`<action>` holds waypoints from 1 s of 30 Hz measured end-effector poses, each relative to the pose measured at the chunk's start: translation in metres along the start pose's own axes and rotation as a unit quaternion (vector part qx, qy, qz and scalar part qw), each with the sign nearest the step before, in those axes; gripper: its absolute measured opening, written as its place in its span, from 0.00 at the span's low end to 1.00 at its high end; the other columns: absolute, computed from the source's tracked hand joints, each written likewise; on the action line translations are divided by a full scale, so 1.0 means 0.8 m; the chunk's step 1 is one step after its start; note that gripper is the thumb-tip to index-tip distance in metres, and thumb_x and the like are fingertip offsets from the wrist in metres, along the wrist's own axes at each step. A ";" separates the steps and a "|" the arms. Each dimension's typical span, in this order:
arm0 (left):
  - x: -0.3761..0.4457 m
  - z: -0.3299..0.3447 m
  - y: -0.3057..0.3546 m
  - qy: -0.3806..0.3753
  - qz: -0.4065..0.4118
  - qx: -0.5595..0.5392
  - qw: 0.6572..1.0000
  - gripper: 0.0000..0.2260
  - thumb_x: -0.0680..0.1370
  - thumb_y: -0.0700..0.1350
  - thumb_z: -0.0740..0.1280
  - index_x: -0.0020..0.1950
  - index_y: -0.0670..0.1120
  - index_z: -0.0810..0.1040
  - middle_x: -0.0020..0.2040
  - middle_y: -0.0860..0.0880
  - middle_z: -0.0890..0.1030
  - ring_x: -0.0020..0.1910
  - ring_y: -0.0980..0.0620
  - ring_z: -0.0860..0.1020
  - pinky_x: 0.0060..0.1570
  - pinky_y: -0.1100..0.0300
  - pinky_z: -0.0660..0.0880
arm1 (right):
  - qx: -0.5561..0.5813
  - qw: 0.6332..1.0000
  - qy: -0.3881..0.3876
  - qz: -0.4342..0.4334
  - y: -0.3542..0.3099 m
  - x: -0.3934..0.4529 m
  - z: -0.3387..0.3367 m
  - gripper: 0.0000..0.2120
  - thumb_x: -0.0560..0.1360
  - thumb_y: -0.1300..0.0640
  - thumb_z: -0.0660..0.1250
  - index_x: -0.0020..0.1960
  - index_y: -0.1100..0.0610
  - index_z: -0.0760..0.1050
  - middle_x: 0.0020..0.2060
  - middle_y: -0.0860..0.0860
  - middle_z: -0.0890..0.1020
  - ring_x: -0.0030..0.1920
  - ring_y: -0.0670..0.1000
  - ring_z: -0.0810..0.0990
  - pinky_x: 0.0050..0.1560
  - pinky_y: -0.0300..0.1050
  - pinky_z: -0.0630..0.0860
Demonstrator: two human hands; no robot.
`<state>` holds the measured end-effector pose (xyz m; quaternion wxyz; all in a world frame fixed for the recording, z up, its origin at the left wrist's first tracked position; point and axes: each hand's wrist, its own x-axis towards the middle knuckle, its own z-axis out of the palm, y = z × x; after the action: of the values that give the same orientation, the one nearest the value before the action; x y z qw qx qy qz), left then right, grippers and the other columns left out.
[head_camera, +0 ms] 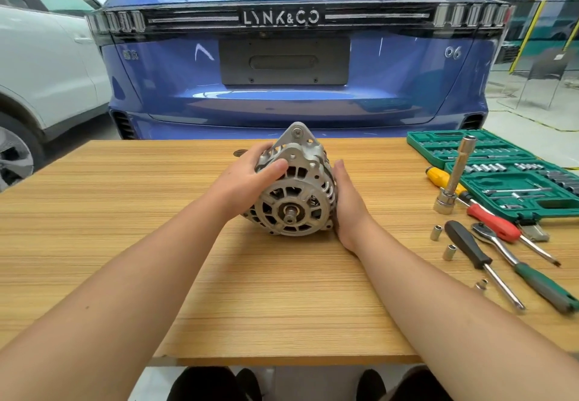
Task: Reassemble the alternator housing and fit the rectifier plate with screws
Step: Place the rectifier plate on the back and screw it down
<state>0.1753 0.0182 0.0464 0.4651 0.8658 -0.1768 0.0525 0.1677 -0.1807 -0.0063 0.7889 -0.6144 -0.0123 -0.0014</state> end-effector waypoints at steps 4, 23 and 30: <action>0.000 0.002 -0.003 0.016 -0.002 -0.007 1.000 0.29 0.71 0.73 0.60 0.71 0.68 0.68 0.59 0.65 0.78 0.55 0.60 0.79 0.51 0.51 0.79 | 0.064 0.998 0.002 0.029 -0.003 -0.005 -0.006 0.27 0.82 0.34 0.51 0.52 0.45 0.86 0.53 0.51 0.87 0.52 0.50 0.86 0.45 0.45 0.83; -0.028 0.013 0.004 0.126 -0.005 -0.071 0.989 0.15 0.75 0.71 0.53 0.53 0.65 0.70 0.48 0.57 0.82 0.49 0.48 0.82 0.51 0.35 0.79 | 0.103 0.994 0.015 0.020 -0.011 -0.028 -0.013 0.23 0.76 0.34 0.61 0.57 0.50 0.81 0.53 0.45 0.87 0.50 0.49 0.87 0.42 0.47 0.83; -0.057 0.023 0.002 0.150 0.037 -0.001 0.988 0.24 0.75 0.67 0.57 0.69 0.61 0.66 0.64 0.56 0.75 0.63 0.53 0.75 0.62 0.42 0.74 | 0.050 0.996 -0.043 0.055 -0.043 -0.053 0.004 0.28 0.77 0.27 0.54 0.45 0.42 0.87 0.51 0.52 0.87 0.51 0.53 0.87 0.41 0.46 0.84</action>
<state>0.1311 0.0140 0.0253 0.4850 0.8405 -0.1372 0.1988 0.1247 -0.1868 0.0270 0.8163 -0.5734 -0.0123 0.0685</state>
